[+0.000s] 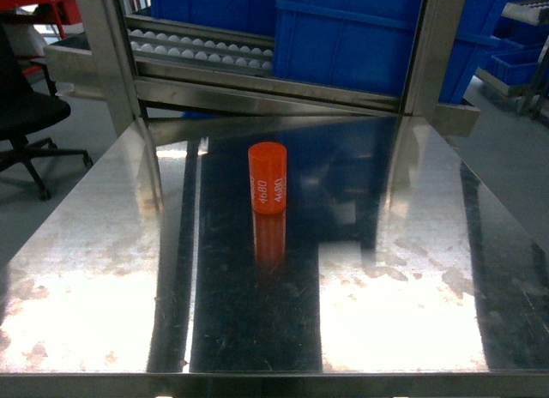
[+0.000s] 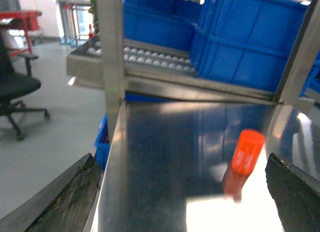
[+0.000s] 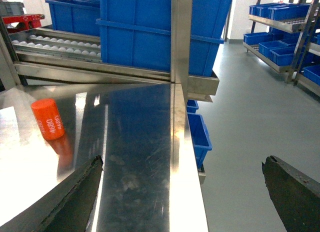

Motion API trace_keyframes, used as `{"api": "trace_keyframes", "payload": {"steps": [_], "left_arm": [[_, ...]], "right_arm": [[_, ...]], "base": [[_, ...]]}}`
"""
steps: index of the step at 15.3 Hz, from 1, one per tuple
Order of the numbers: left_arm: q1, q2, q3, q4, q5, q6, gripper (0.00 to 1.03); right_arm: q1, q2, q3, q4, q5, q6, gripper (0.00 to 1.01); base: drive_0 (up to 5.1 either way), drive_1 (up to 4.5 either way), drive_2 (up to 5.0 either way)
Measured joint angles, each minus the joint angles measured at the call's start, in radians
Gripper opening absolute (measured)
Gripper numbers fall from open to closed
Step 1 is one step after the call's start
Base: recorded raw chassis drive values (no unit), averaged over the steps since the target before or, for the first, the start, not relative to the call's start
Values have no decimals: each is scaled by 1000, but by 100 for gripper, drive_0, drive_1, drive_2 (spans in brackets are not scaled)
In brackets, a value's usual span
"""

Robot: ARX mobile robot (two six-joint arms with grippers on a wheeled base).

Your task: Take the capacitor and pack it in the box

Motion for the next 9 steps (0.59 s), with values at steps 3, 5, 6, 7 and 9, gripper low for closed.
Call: {"api": "trace_keyframes", "payload": {"steps": [3, 5, 6, 7, 9], "left_arm": [[-62, 566, 250, 206, 140, 48, 98], [-107, 818, 397, 233, 149, 63, 98], [-125, 905, 462, 248, 153, 64, 98], [-137, 984, 517, 265, 154, 61, 98], [-156, 1134, 608, 287, 154, 77, 98]], "right_arm": [[0, 0, 0, 0, 0, 0, 98], [0, 0, 0, 0, 0, 0, 98], [0, 0, 0, 0, 0, 0, 98], [0, 0, 0, 0, 0, 0, 98], [0, 0, 0, 0, 0, 0, 98]], "base": [[0, 0, 0], [0, 0, 0], [0, 0, 0], [0, 0, 0], [0, 0, 0]]}}
